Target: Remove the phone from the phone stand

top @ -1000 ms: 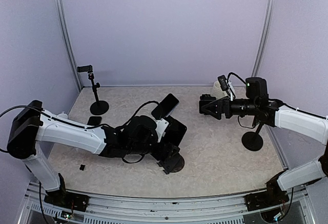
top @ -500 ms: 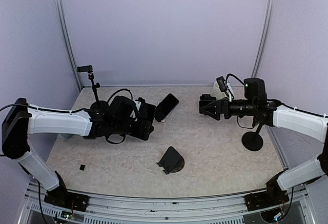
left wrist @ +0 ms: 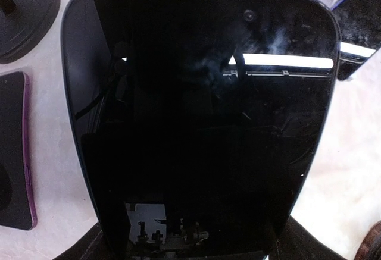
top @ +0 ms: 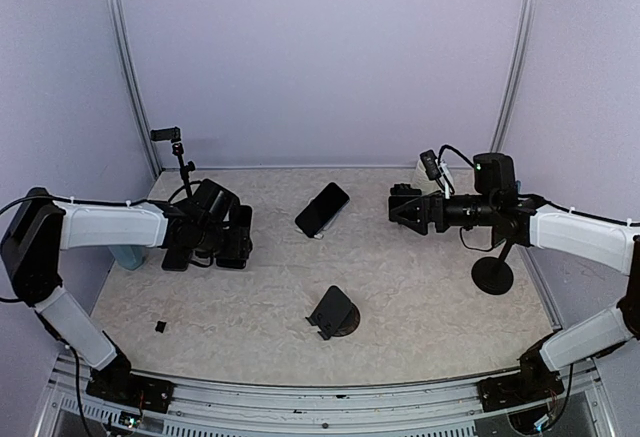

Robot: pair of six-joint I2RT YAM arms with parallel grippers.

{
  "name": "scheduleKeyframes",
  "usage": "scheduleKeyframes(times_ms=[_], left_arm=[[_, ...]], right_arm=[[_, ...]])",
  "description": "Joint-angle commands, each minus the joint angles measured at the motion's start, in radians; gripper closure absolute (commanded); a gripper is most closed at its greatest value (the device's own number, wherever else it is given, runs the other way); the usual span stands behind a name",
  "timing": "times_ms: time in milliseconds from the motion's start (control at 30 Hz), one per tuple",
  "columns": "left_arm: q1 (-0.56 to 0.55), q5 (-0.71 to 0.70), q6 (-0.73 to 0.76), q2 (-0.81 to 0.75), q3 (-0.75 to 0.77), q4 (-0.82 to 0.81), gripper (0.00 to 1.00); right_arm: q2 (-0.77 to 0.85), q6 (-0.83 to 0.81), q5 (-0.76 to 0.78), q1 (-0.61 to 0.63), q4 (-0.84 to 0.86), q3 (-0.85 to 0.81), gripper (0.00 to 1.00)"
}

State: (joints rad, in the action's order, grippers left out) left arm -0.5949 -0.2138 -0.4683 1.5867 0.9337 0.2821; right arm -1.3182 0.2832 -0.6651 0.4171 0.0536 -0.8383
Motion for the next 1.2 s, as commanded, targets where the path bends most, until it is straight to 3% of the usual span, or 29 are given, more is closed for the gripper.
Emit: scheduleKeyframes(times_ms=[0,833,1167], left_arm=[[0.028,-0.032,-0.027,0.044,0.016,0.010,0.44],[0.059,-0.083,-0.079,0.268,0.072,-0.054,0.37],[0.060,-0.079,-0.068,0.311,0.093,-0.058,0.25]], right_arm=[[0.002,0.004,-0.005,0.009,0.021,-0.003,0.06],[0.004,0.001,-0.001,0.009,0.021,0.007,0.06],[0.004,-0.007,0.011,0.010,0.015,0.007,0.06]])
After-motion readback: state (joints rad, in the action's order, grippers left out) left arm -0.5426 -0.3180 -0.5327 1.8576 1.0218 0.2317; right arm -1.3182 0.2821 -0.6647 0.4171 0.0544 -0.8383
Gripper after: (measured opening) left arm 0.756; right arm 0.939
